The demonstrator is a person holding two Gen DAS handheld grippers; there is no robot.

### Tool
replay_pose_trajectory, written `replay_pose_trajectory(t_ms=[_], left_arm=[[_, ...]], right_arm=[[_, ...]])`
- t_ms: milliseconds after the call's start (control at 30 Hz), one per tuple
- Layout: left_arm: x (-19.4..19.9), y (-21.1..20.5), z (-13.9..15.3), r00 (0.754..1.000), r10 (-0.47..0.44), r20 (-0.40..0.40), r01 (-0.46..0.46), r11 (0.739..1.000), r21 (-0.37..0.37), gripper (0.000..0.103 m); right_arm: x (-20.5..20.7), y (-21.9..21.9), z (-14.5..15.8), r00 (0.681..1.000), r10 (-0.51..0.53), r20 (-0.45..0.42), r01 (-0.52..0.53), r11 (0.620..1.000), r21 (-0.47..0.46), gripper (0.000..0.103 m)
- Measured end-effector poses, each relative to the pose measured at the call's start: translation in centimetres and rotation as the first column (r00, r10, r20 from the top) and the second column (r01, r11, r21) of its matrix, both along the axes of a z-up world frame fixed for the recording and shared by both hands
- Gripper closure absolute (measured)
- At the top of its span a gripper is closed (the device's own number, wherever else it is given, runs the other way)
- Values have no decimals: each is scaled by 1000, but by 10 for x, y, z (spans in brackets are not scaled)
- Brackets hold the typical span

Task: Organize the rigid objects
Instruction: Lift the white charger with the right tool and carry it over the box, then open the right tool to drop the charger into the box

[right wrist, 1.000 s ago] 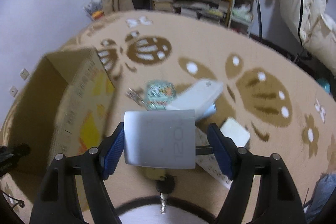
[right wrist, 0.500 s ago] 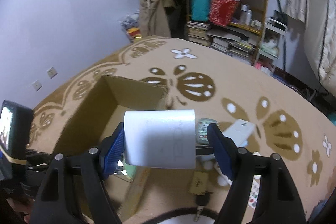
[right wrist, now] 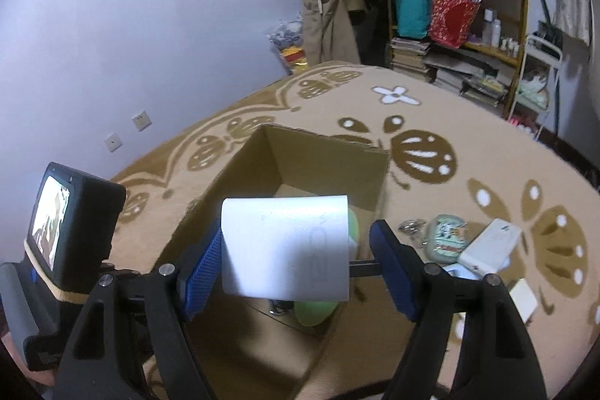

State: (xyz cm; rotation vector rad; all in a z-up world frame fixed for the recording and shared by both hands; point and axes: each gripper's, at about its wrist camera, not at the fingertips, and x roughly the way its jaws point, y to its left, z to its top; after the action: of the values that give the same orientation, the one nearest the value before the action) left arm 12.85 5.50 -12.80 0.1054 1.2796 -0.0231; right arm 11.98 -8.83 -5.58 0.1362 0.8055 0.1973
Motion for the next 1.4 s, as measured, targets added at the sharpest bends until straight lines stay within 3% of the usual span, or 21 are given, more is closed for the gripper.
replay_pose_trajectory(t_ms=[333, 633, 900, 1400], left_arm=[[0, 0, 0, 1000, -2, 0, 2, 1000, 3, 86], [0, 0, 0, 1000, -5, -1, 5, 1000, 0, 86], [-1, -4, 0, 1000, -26, 6, 26, 1000, 8, 91], [1, -1, -3, 1000, -17, -4, 17, 1000, 9, 88]], right_arm=[[14, 1, -18, 999, 11, -32, -9, 998, 66, 21], [24, 8, -31, 998, 34, -49, -31, 998, 47, 21], [26, 12, -32, 998, 45, -47, -45, 999, 16, 24], [18, -11, -13, 999, -14, -39, 15, 999, 47, 25]])
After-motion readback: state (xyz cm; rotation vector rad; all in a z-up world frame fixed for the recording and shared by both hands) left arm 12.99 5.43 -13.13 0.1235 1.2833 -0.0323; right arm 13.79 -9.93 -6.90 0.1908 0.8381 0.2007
